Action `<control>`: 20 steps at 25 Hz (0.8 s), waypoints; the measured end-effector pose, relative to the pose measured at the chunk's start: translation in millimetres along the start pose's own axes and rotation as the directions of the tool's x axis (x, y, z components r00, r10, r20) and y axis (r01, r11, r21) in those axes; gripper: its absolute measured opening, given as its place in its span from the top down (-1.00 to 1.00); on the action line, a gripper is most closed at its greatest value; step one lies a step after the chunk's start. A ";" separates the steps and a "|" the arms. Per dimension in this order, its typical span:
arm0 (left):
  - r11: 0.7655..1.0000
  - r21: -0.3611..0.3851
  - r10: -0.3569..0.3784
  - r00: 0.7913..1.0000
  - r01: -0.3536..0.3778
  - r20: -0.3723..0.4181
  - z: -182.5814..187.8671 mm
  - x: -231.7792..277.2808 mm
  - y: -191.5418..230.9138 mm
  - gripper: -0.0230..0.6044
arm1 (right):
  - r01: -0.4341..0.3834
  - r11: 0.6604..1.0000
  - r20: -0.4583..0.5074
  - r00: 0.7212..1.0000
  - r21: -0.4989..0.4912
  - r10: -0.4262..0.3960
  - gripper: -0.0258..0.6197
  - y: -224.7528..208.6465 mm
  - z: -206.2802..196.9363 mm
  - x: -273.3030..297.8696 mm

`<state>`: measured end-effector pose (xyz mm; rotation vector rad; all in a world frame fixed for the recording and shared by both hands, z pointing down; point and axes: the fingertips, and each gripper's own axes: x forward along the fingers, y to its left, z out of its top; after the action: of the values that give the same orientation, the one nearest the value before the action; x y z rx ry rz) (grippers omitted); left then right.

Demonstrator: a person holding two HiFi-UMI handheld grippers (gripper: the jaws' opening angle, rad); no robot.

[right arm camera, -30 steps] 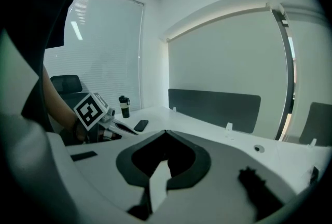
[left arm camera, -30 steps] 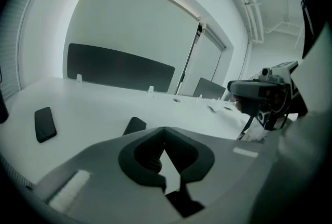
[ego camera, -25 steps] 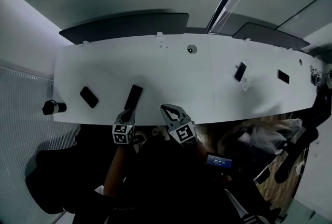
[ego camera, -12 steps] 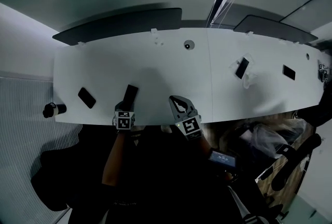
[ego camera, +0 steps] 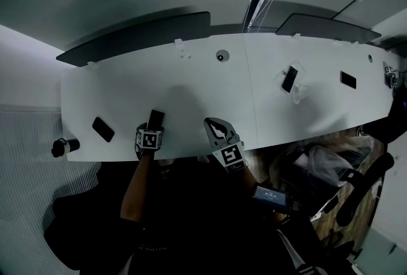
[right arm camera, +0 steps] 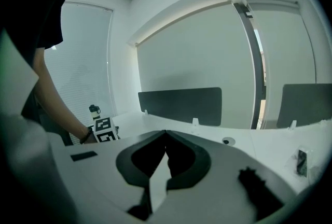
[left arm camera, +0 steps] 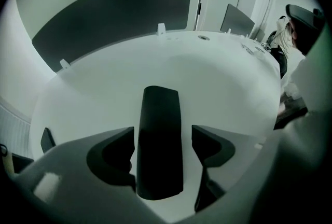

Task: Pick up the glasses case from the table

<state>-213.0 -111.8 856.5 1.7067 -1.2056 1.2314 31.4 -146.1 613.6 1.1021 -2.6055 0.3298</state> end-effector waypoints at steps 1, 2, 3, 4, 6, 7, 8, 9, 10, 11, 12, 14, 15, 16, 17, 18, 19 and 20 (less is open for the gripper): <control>1.000 -0.005 -0.011 1.000 0.011 -0.019 -1.4 3.7 1.2 -0.20 | 0.004 1.000 -0.005 1.000 0.004 -0.004 0.92 0.0 -0.8 -0.7; 1.000 -0.011 -0.021 0.999 0.020 -0.033 -1.6 6.2 2.2 -0.20 | 0.009 1.000 -0.006 1.000 0.007 -0.009 0.92 -0.5 -1.2 -1.4; 0.999 -0.019 -0.027 0.999 0.026 -0.045 -0.7 7.3 3.6 -0.20 | 0.015 1.000 -0.007 1.000 0.009 -0.015 0.91 -1.3 -1.3 -2.2; 0.999 -0.029 -0.031 0.998 0.029 -0.055 0.5 7.1 5.1 -0.20 | 0.021 1.000 -0.008 1.000 0.011 -0.021 0.91 -2.2 -1.5 -2.8; 0.997 -0.055 -0.049 0.996 0.045 -0.075 1.1 5.6 6.3 -0.22 | 0.029 0.999 -0.012 1.000 0.013 -0.029 0.92 -3.3 -1.8 -3.9; 0.996 -0.064 -0.060 0.995 0.054 -0.082 0.9 5.5 6.3 -0.23 | 0.032 0.999 -0.014 0.999 0.014 -0.031 0.92 -3.4 -2.0 -4.1; 0.996 -0.066 -0.067 0.994 0.061 -0.089 0.7 5.8 6.1 -0.23 | 0.034 0.999 -0.017 0.999 0.014 -0.034 0.91 -3.3 -2.2 -4.1; 0.996 -0.066 -0.071 0.993 0.065 -0.096 0.3 6.2 5.9 -0.23 | 0.037 0.999 -0.019 0.999 0.015 -0.037 0.92 -3.4 -2.7 -3.8; 0.996 -0.065 -0.074 0.992 0.067 -0.104 0.0 6.6 5.6 -0.23 | 0.041 0.999 -0.020 0.999 0.013 -0.041 0.92 -3.6 -3.3 -3.2; 0.996 -0.065 -0.076 0.991 0.069 -0.113 -0.2 7.2 5.3 -0.24 | 0.044 0.999 -0.021 0.999 0.012 -0.044 0.92 -3.7 -3.5 -2.5; 0.995 -0.065 -0.077 0.990 0.070 -0.119 -0.2 7.6 4.9 -0.24 | 0.046 0.999 -0.021 0.999 0.012 -0.046 0.92 -3.3 -2.8 -2.0; 0.995 -0.063 -0.084 0.989 0.077 -0.125 0.5 8.1 4.0 -0.22 | 0.054 0.998 -0.012 0.998 0.013 -0.054 0.92 -2.8 -1.9 -0.9; 0.995 -0.063 -0.089 0.988 0.082 -0.127 0.6 8.0 3.8 -0.20 | 0.058 0.998 -0.009 0.998 0.012 -0.058 0.92 -2.3 -1.6 0.2; 0.994 -0.064 -0.092 0.987 0.084 -0.133 0.4 6.9 4.7 -0.16 | 0.059 0.998 -0.012 0.998 0.010 -0.058 0.91 -0.9 -0.2 2.1; 0.994 -0.065 -0.091 0.986 0.082 -0.141 -0.1 4.4 7.1 -0.13 | 0.054 0.999 -0.023 0.998 0.008 -0.054 0.92 1.2 2.2 5.2; 0.995 -0.063 -0.082 0.986 0.073 -0.147 0.4 0.9 12.0 -0.11 | 0.046 0.999 -0.039 0.998 0.007 -0.045 0.91 4.1 5.1 9.3; 0.996 -0.061 -0.072 0.986 0.063 -0.150 0.4 -2.1 17.1 -0.05 | 0.036 0.999 -0.048 0.998 0.005 -0.036 0.91 7.3 7.8 13.8; 0.996 -0.068 -0.074 0.986 0.065 -0.152 -1.3 -3.3 19.2 -0.03 | 0.027 1.000 -0.048 0.998 0.002 -0.027 0.91 10.5 10.6 17.5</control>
<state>-232.0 -115.9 854.2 1.5640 -1.0727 1.2463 10.3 -153.8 608.9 1.1157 -2.5468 0.3493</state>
